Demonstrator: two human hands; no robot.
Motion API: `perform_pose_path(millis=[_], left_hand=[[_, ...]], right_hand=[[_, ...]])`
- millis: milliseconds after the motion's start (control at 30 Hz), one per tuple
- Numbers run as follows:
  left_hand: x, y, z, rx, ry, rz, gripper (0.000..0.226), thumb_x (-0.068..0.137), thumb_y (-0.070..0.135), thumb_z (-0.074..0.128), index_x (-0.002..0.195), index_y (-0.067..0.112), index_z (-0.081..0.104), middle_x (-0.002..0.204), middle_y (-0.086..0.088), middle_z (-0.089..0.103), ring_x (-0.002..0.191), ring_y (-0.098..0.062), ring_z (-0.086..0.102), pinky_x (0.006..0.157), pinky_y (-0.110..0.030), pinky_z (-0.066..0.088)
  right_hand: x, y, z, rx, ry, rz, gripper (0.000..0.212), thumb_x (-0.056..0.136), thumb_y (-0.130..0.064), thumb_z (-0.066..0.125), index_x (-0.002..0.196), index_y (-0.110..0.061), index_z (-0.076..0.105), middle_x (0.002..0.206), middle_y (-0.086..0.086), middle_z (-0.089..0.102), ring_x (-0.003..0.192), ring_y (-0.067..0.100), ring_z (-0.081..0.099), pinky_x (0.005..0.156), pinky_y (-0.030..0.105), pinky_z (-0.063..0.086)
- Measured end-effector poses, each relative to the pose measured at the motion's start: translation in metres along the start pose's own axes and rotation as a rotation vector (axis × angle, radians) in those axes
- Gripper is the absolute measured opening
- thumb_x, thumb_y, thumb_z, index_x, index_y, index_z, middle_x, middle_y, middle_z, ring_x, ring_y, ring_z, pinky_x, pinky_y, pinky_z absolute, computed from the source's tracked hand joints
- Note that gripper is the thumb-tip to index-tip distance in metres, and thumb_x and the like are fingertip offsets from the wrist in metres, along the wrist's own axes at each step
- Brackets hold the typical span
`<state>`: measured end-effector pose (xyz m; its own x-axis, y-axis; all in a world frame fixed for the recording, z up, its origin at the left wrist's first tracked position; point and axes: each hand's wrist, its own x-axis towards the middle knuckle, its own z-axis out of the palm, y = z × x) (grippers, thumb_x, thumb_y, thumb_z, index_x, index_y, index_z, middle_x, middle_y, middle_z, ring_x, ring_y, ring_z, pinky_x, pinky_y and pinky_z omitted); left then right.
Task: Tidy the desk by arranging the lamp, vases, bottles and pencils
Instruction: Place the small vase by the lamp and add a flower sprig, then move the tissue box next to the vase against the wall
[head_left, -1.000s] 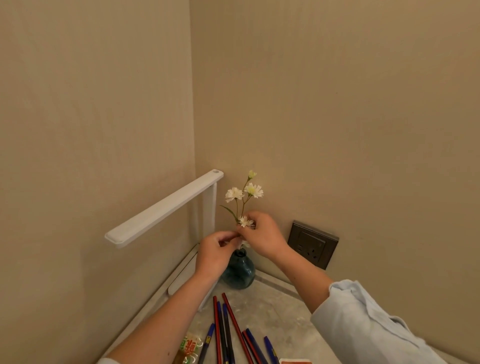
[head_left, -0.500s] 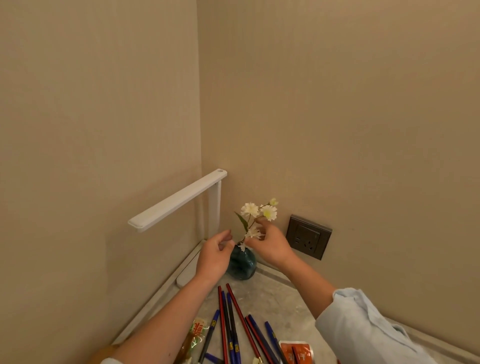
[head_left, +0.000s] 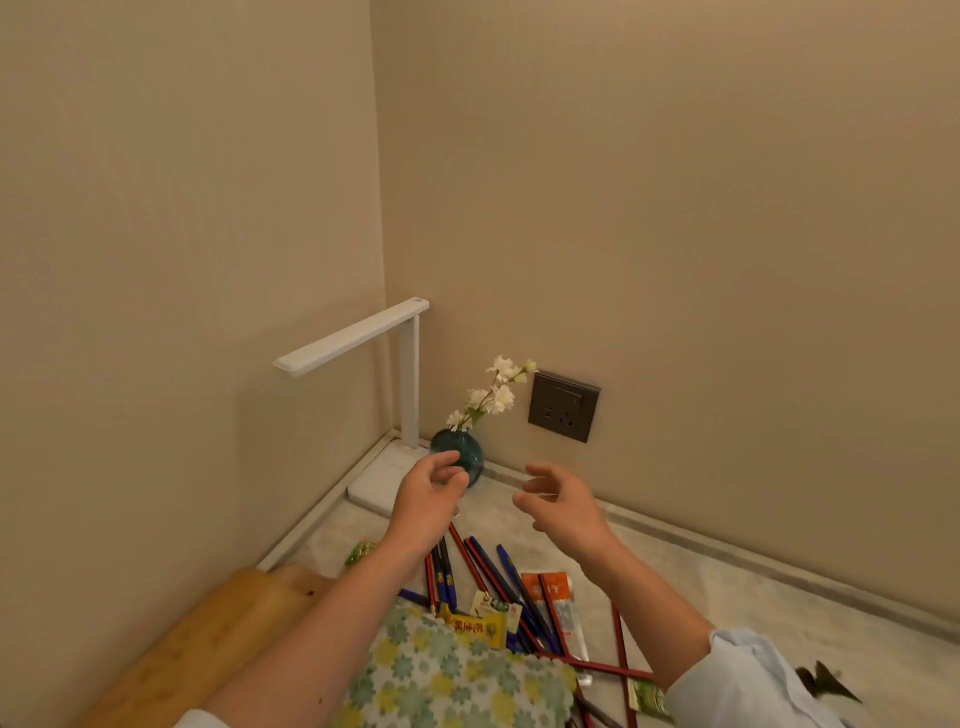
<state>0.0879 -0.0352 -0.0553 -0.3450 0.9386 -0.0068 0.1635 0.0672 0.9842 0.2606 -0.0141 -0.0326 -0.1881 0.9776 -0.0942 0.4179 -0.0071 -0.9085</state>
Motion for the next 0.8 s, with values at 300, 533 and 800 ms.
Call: perform_pose_path(millis=[300,533,800], left_hand=[[-0.067,-0.011,0.030,0.131,-0.103,0.049,0.022,0.093,0.026,0.057,0.116,0.027,0.060,0.110,0.006,0.062,0.101,-0.009,0.059,0.089,-0.030,0.052],[-0.119,-0.027,0.029,0.272,-0.089,0.107,0.020,0.093,0.024,0.058,0.112,0.027,0.063,0.101,0.014,0.063,0.092,0.000,0.059,0.076,-0.015,0.048],[-0.156,-0.033,0.009,0.386,-0.003,0.121,0.019,0.091,0.030,0.060,0.109,0.034,0.063,0.099,0.018,0.063,0.092,0.002,0.059,0.082,-0.026,0.052]], right_hand=[[-0.065,0.046,-0.018,0.065,0.009,0.010,0.027,0.087,-0.015,0.066,0.114,-0.017,0.061,0.101,0.001,0.067,0.088,0.009,0.065,0.073,0.023,0.052],[-0.102,0.066,-0.012,0.086,-0.068,-0.006,0.019,0.086,-0.010,0.065,0.104,-0.017,0.066,0.097,-0.003,0.069,0.087,0.005,0.065,0.068,0.012,0.048],[-0.123,0.071,0.004,0.050,-0.161,-0.032,0.023,0.086,-0.018,0.066,0.109,-0.020,0.066,0.101,-0.005,0.068,0.094,0.008,0.064,0.083,0.025,0.053]])
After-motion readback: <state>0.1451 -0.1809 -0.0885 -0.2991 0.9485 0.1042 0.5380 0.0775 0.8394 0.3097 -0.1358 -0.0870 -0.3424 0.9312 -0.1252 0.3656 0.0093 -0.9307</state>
